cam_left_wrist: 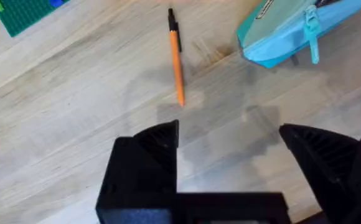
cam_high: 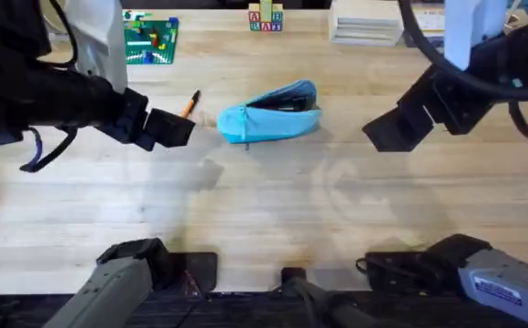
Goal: Unzip the bag, pick up the pens from the table one at a time and place them inside, then zip the bag closed.
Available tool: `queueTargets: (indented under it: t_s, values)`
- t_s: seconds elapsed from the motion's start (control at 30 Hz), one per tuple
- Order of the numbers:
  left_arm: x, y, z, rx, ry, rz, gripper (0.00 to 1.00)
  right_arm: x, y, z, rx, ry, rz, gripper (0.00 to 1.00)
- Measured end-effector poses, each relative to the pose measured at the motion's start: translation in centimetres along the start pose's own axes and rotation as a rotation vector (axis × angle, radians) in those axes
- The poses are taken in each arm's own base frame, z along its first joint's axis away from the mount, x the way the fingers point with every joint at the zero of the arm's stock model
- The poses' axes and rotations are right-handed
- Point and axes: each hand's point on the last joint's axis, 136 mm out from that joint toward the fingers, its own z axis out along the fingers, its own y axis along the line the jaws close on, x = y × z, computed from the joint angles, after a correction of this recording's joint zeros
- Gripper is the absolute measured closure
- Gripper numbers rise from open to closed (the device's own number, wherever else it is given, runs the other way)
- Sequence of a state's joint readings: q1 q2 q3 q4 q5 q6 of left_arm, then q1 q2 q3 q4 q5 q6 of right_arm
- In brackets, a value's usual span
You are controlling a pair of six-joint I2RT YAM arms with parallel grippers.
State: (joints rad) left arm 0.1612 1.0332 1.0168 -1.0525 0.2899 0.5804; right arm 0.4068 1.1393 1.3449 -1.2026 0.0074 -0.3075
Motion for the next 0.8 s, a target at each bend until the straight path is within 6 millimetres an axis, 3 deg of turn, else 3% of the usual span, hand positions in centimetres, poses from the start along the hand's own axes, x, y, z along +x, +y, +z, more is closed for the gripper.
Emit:
queueTargets:
  t_s: [0.3, 0.53, 0.8]
  values:
    - [-0.7, 1.2, 0.2, -0.051, -0.02, -0.018, 0.007, -0.1, 0.3, 0.0, -0.016, -0.006, 0.038, 0.004]
    - [-0.6, 2.0, 2.4, -0.027, 0.027, -0.06, 0.007, -0.1, 0.4, 0.1, -0.024, -0.006, 0.066, 0.004]
    - [-0.5, 2.9, 4.5, -0.015, 0.065, -0.078, 0.007, 0.5, 1.2, 1.8, -0.064, 0.012, 0.106, 0.004]
